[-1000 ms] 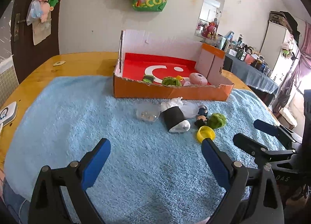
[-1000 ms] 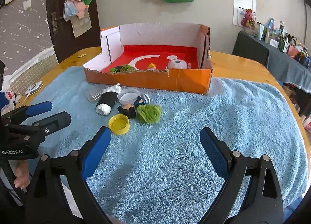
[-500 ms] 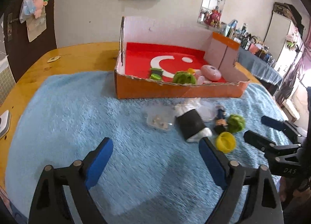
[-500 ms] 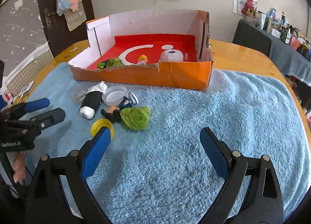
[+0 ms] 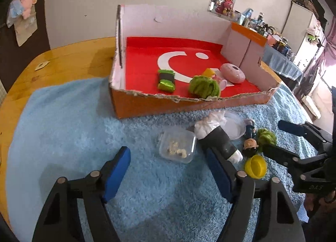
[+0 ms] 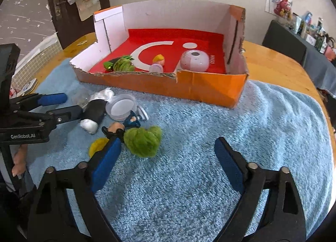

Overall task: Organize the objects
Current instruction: 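Grasp the clear plastic container with left tool while right tool grasps green fuzzy plush, then carry both items into the red box and open both tools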

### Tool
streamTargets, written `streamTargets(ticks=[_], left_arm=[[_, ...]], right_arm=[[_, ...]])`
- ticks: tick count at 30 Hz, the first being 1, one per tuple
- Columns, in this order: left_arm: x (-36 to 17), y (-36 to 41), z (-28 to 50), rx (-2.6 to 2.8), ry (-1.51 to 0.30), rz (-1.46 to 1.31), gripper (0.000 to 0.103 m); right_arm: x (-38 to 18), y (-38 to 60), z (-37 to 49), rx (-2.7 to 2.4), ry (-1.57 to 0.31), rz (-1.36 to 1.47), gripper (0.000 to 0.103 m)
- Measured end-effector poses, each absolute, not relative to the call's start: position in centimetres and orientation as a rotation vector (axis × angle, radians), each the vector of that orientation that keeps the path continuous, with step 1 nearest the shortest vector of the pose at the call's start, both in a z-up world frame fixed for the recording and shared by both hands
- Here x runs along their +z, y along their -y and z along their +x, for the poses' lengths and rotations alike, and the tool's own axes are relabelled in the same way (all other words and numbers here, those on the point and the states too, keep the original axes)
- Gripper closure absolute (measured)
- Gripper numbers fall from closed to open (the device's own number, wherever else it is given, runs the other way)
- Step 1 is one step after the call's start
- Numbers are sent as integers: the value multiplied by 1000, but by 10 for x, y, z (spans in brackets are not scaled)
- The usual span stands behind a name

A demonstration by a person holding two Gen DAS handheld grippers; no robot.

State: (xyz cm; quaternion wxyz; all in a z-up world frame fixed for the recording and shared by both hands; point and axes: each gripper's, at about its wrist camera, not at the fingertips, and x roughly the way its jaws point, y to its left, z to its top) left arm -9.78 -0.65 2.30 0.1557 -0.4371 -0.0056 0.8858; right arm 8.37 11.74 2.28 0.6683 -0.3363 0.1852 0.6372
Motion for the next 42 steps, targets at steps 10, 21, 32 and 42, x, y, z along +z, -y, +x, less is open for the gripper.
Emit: streamTargets(ticks=[10,21,32,42], left_arm=[[23,4,-101,2526,-3,-1235,64],[30,6,-88,2577,4,-1171,64],[62,12,-68,2666,17,-1010,64],[68,10,-66,2666,16,-992,64]], right_arm=[[17,-124,74,1510,-438,-784,71],[22,-119,72,1515,-410,-763,72],[50,-105,68,1529,-339,-686,72],[55,-101,68,1527,-339,-675,72]])
